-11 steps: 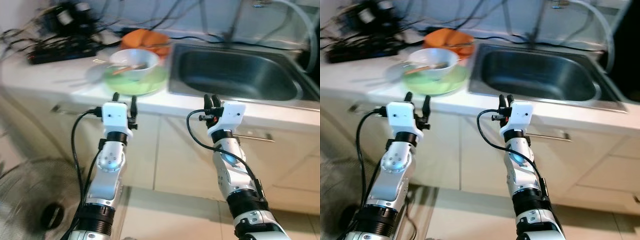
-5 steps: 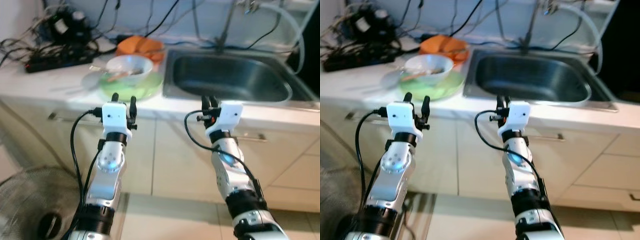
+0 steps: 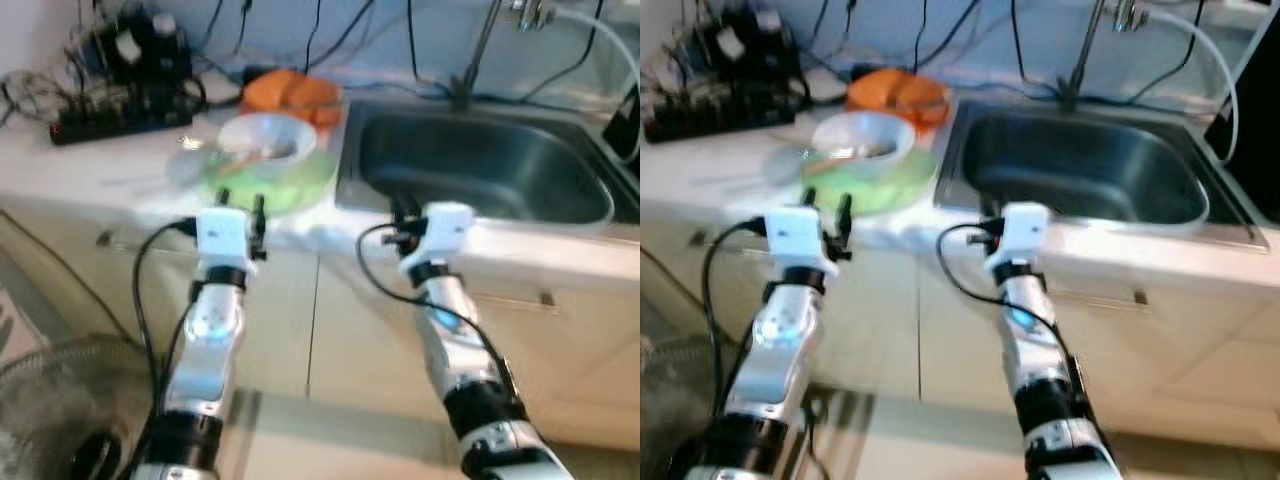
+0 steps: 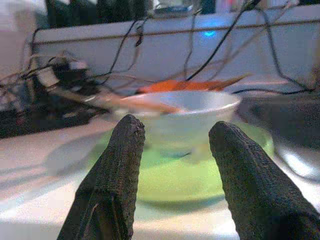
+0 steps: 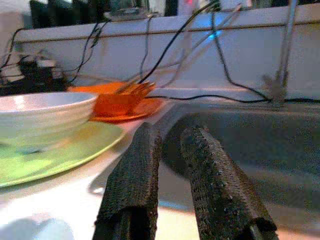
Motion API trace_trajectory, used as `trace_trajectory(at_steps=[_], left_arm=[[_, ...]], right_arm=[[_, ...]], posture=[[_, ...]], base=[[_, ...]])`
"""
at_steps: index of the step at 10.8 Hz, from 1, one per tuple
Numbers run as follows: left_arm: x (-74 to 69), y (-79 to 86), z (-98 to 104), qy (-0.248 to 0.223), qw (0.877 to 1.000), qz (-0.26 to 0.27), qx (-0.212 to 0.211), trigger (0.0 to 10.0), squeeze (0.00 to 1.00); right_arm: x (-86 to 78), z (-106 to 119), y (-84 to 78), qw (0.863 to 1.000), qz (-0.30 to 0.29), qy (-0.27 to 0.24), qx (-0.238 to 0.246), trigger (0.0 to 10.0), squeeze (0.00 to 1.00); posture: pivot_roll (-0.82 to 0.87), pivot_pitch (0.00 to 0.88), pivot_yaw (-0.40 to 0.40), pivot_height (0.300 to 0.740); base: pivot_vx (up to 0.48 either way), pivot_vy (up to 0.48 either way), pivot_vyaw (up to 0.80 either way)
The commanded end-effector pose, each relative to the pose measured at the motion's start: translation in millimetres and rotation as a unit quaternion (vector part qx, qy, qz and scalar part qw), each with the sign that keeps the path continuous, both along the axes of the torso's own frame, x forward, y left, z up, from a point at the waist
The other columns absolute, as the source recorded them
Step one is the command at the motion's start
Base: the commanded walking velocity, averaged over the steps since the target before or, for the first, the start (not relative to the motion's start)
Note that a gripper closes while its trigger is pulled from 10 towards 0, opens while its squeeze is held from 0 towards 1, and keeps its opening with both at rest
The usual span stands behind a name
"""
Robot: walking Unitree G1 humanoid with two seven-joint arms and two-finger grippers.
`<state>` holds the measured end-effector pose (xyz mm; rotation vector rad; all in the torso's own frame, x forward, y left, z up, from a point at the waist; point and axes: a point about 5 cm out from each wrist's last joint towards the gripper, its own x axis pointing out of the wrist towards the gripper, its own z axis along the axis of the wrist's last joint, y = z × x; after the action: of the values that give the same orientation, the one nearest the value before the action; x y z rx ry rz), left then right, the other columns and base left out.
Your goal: Kitchen organization
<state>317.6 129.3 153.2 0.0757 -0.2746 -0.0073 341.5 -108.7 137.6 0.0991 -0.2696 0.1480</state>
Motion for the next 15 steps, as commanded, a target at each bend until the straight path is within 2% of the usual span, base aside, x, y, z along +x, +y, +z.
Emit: trace_trajectory(at_steps=[1, 9, 12, 15], left_arm=[[-0.7, -9.3, 2, -0.003, 1.0, -0.013, -0.001, 10.0, 0.0], [-1.4, -12.4, 2, -0.003, 1.0, -0.018, -0.004, 10.0, 0.0], [-4.6, -21.3, 2, -0.006, 0.999, -0.051, -0.009, 10.0, 0.0], [-10.8, -18.7, -7, 0.009, 0.998, -0.058, -0.002, 10.0, 0.0]], right_arm=[[1.0, -2, -11.5, 1.0, -0.018, 0.005, -0.001, 10.0, 0.0], [0.7, -2, -10.5, 1.0, -0.016, 0.007, 0.003, 10.0, 0.0], [1.0, -3, -10.6, 1.0, -0.016, 0.009, 0.005, 10.0, 0.0], [1.6, -3, -10.6, 1.0, -0.015, 0.01, 0.005, 10.0, 0.0]], posture=[[0.2, 0.018, -0.026, 0.74], [0.2, 0.028, -0.025, 0.74], [0.2, 0.034, -0.028, 0.74], [0.2, 0.034, -0.03, 0.74]], base=[[0.352, 0.0, 0.0], [0.348, 0.0, 0.0], [0.0, 0.0, 0.0], [0.0, 0.0, 0.0]])
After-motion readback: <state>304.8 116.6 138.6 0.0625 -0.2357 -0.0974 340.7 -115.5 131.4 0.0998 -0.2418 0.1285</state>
